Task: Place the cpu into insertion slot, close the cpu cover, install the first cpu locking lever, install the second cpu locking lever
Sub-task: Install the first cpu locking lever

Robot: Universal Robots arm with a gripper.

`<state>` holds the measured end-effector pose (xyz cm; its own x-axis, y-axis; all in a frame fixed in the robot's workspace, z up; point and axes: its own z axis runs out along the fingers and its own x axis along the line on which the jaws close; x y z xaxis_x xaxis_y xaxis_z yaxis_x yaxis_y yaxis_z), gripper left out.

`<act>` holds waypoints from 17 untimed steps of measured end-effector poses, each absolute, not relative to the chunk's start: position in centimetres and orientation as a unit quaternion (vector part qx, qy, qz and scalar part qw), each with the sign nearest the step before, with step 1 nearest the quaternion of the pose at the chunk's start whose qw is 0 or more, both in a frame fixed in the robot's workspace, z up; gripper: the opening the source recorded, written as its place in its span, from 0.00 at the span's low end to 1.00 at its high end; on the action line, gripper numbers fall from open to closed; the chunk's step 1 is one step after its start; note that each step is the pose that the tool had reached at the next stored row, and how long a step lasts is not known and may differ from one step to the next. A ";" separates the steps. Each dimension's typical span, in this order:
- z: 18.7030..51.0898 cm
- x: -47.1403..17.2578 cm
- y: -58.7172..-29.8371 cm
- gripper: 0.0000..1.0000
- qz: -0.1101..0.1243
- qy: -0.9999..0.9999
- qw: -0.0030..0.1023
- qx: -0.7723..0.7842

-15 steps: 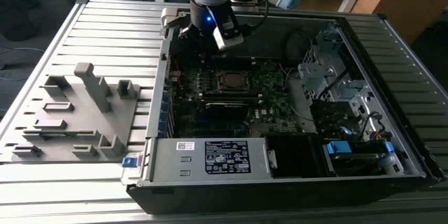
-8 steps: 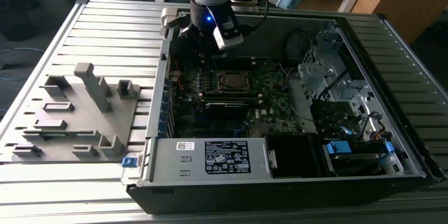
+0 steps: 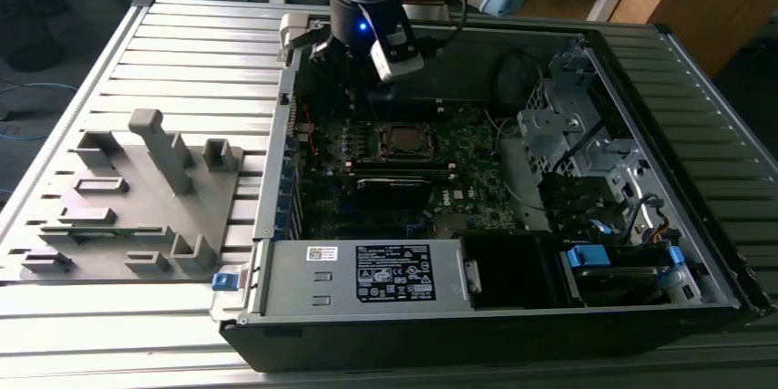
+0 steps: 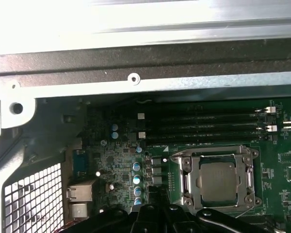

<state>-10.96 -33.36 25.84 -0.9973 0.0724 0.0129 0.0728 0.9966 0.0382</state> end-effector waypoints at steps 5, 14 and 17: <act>25.9 -11.0 -33.3 0.11 -0.019 -0.999 0.006 -0.036; 25.9 -11.0 -33.2 0.11 -0.019 -0.999 0.006 -0.036; 25.9 -11.1 -33.2 0.11 -0.019 -0.999 0.006 -0.036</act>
<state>-11.05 -33.16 25.90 -0.9973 0.0724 0.0128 0.0729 0.9966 0.0383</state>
